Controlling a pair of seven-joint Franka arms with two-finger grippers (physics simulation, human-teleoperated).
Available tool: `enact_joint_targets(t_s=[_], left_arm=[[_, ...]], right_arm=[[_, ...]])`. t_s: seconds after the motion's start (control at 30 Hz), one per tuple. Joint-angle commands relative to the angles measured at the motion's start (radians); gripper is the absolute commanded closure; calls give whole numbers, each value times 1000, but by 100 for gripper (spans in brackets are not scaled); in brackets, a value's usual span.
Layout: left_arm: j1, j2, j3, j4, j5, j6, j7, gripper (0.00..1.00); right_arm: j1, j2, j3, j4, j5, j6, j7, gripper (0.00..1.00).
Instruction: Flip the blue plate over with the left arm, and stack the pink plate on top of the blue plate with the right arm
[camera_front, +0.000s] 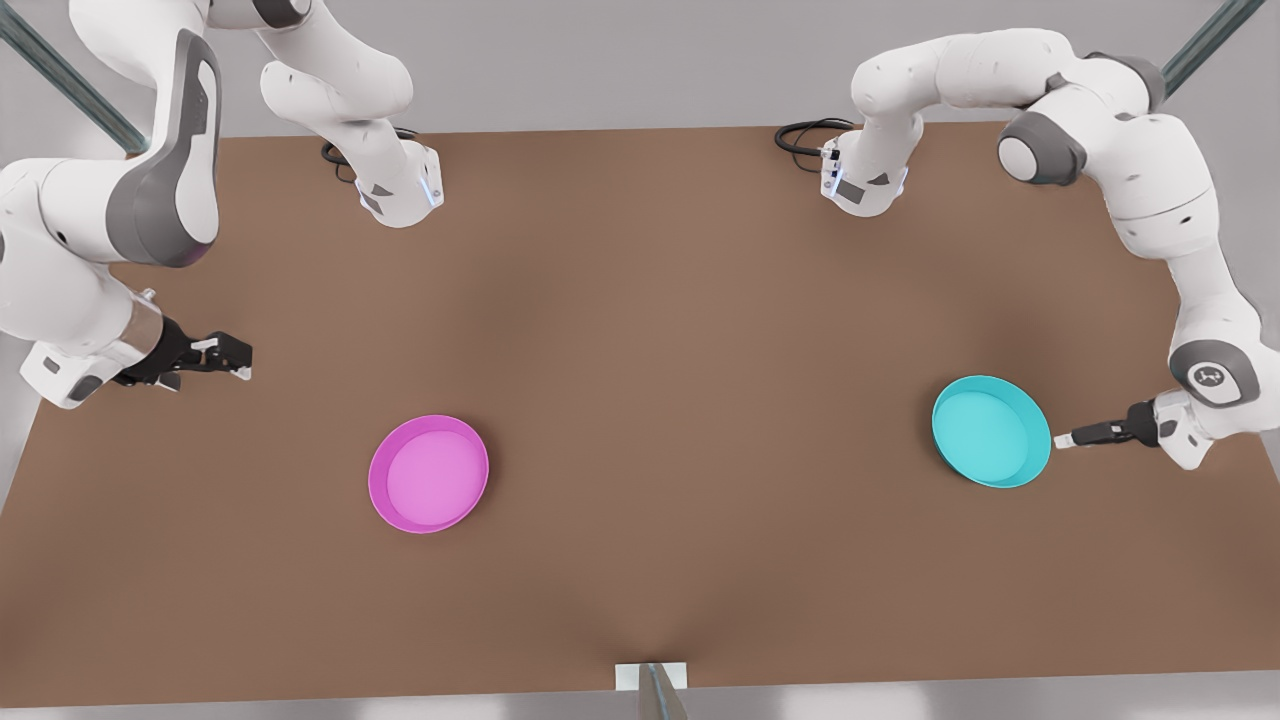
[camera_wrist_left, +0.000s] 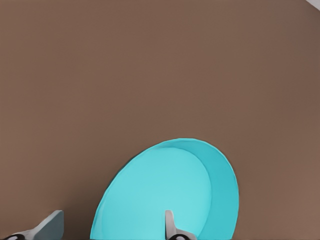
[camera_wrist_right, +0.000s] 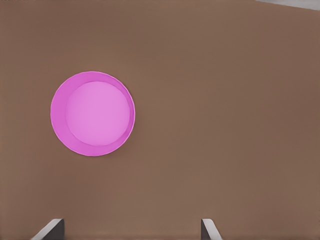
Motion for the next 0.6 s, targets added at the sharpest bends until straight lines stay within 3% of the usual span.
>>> enact_joint_targets(t_s=[0.0, 0.1, 0.3, 0.37, 0.43, 0.57], left_arm=[[0, 0, 0, -7, 40, 6, 0, 3], [-37, 8, 1, -51, 67, 96, -2, 3], [-37, 18, 5, -45, 67, 90, 9, 8], [-37, 18, 5, -53, 67, 90, 24, 19], [-36, 20, 5, -56, 84, 88, 38, 38], [-34, 35, 5, -54, 90, 78, 34, 44]], right_arm=[[0, 1, 0, 0, 0, 1, -1, 0], [0, 1, 0, -6, 0, 1, 0, 0], [1, 2, 0, -8, 0, 1, 0, 0], [1, 2, 0, -8, 0, 1, 0, 0], [1, 2, 0, -8, 0, 1, 0, 0], [1, 2, 0, -8, 0, 1, 0, 0]])
